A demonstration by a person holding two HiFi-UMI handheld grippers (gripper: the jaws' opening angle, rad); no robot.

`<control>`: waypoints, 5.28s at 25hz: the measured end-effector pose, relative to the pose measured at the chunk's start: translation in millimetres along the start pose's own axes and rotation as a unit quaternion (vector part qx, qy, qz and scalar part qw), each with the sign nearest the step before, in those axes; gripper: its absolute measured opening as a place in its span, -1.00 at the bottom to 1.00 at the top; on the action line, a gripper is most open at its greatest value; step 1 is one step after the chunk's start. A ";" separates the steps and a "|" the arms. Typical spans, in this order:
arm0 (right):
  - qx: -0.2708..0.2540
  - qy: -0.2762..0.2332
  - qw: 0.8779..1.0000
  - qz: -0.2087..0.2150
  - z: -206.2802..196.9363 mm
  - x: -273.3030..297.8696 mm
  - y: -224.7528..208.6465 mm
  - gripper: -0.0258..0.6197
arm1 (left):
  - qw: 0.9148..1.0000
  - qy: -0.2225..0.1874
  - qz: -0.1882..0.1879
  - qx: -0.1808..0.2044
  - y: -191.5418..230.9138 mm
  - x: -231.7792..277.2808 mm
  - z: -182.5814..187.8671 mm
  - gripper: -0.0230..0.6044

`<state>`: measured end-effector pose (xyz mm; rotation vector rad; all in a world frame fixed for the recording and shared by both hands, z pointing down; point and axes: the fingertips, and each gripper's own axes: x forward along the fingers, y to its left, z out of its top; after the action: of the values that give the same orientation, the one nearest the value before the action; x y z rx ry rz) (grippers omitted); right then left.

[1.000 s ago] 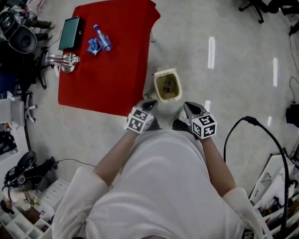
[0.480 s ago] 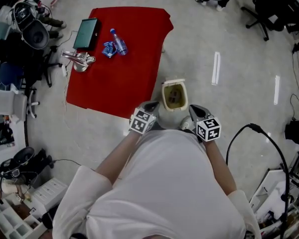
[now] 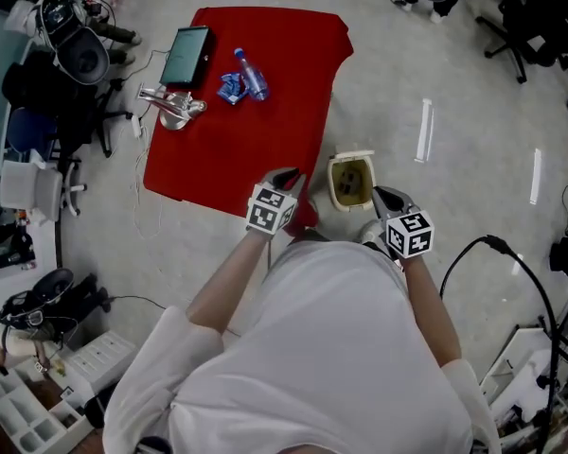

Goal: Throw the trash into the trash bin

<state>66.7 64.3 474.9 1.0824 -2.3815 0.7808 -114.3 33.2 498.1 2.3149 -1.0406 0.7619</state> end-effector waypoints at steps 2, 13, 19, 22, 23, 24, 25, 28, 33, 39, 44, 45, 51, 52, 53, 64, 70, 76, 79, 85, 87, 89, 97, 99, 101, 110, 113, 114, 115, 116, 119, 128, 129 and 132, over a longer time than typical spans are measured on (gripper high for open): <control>0.001 -0.001 1.000 -0.001 4.5 7.6 4.0 -0.92 | 1.000 -0.003 0.005 -0.001 16.0 -2.4 4.7 -0.72; 0.006 0.009 1.000 -0.008 24.3 51.0 26.8 -0.92 | 0.998 -0.012 0.049 -0.038 120.2 1.5 38.6 -0.59; 0.003 0.009 1.000 -0.009 46.5 79.3 33.5 -0.92 | 0.996 -0.005 0.063 -0.056 168.7 12.6 52.5 -0.52; -0.004 0.012 1.000 -0.007 57.0 94.6 38.9 -0.92 | 0.994 -0.003 0.074 -0.076 190.2 17.1 56.6 -0.46; -0.006 0.012 1.000 -0.006 61.1 99.8 39.9 -0.92 | 0.993 -0.003 0.079 -0.083 197.0 19.7 58.7 -0.44; -0.009 0.012 1.000 -0.004 65.8 105.0 40.8 -0.92 | 0.992 -0.003 0.084 -0.090 203.7 22.7 61.3 -0.44; -0.011 0.011 1.000 -0.001 70.7 110.2 41.8 -0.92 | 0.991 -0.003 0.089 -0.095 210.2 26.1 64.0 -0.43; -0.018 0.010 1.000 0.006 82.2 123.3 46.0 -0.92 | 0.989 0.003 0.105 -0.104 228.7 37.8 71.5 -0.30; -0.022 0.017 1.000 0.012 89.9 140.3 57.7 -0.92 | 0.979 0.004 0.133 -0.156 267.4 60.1 83.8 -0.07; -0.015 0.030 0.999 0.009 83.5 157.9 60.3 -0.92 | 0.963 0.019 0.176 -0.203 311.8 89.2 81.7 0.14; -0.005 0.033 0.999 0.000 80.7 161.0 52.2 -0.92 | 0.956 0.034 0.195 -0.218 332.2 111.6 78.7 0.25; -0.003 0.033 0.999 -0.002 79.6 160.8 50.3 -0.92 | 0.954 0.036 0.202 -0.216 337.7 116.7 77.7 0.26; 0.006 0.037 0.999 -0.009 72.6 153.9 43.7 -0.92 | 0.942 0.130 0.168 -0.259 320.4 144.0 39.5 0.32; 0.007 0.038 0.999 -0.010 71.5 152.7 42.9 -0.92 | 0.946 0.130 0.168 -0.246 322.0 146.9 39.5 0.28; 0.008 0.038 0.999 -0.011 70.3 151.9 42.5 -0.92 | 0.948 0.130 0.166 -0.236 322.3 148.5 38.8 0.26; 0.012 0.023 0.999 -0.021 67.9 135.3 38.7 -0.92 | 0.979 0.058 0.156 -0.114 295.7 119.2 66.3 0.17; 0.007 0.018 1.000 -0.019 59.5 122.0 48.8 -0.92 | 0.985 0.033 0.147 -0.087 263.1 96.2 65.1 0.17; 0.004 0.011 1.000 -0.015 46.5 103.9 52.0 -0.92 | 0.988 0.027 0.131 -0.080 226.4 83.2 51.5 0.17; 0.005 0.007 1.000 -0.012 38.6 92.3 51.5 -0.92 | 0.989 0.028 0.123 -0.072 202.9 76.8 44.4 0.17; 0.008 0.004 1.000 -0.008 25.1 65.1 39.6 -0.91 | 0.991 0.033 0.115 -0.061 155.2 67.6 34.2 0.17; 0.009 0.005 1.000 -0.007 20.6 55.7 33.6 -0.92 | 0.991 0.037 0.116 -0.063 141.4 66.0 29.9 0.17; 0.011 0.007 1.000 -0.006 14.2 47.1 27.6 -0.92 | 0.990 0.043 0.114 -0.066 126.3 66.8 21.7 0.17; 0.021 0.013 1.000 0.003 -17.8 15.0 5.6 -0.92 | 0.991 0.083 0.087 -0.061 46.0 74.1 -26.9 0.17; 0.024 0.015 1.000 0.006 -24.2 7.7 0.2 -0.92 | 0.991 0.090 0.081 -0.060 24.9 75.4 -36.4 0.17; 0.028 0.017 0.999 0.009 -30.4 2.2 -4.6 -0.92 | 0.991 0.100 0.070 -0.060 2.9 75.9 -44.0 0.17; 0.037 0.032 0.999 0.022 -60.6 -21.4 -38.1 -0.92 | 0.987 0.140 0.028 -0.069 -87.3 92.6 -78.8 0.17; 0.042 0.041 0.998 0.025 -74.7 -25.3 -48.0 -0.92 | 0.985 0.149 0.021 -0.080 -107.4 102.1 -93.5 0.17; 0.045 0.044 0.998 0.025 -79.3 -26.2 -51.9 -0.92 | 0.985 0.151 0.022 -0.081 -111.2 106.9 -99.6 0.17; 0.049 0.048 0.997 0.025 -83.9 -26.8 -56.1 -0.92 | 0.985 0.154 0.023 -0.081 -113.7 112.7 -106.6 0.17; 0.052 0.051 0.997 0.024 -88.7 -27.0 -60.5 -0.92 | 0.984 0.158 0.024 -0.081 -115.8 119.1 -113.9 0.17; 0.063 0.058 0.996 0.021 -103.7 -21.7 -74.3 -0.92 | 0.980 0.178 0.012 -0.085 -124.0 137.9 -132.7 0.17; 0.111 0.088 0.990 0.016 -164.8 15.3 -106.4 -0.92 | 0.965 0.231 0.007 -0.126 -109.5 196.7 -206.3 0.17; 0.117 0.089 0.989 0.015 -170.6 22.2 -110.6 -0.92 | 0.963 0.235 0.008 -0.132 -103.6 205.2 -214.0 0.17; 0.130 0.096 0.987 0.013 -193.7 46.6 -122.6 -0.92 | 0.958 0.246 0.011 -0.145 -88.6 232.1 -239.5 0.17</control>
<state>158.8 95.7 687.6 1.0230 -2.1771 1.1762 14.9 116.9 807.0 1.7443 -0.8784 1.0470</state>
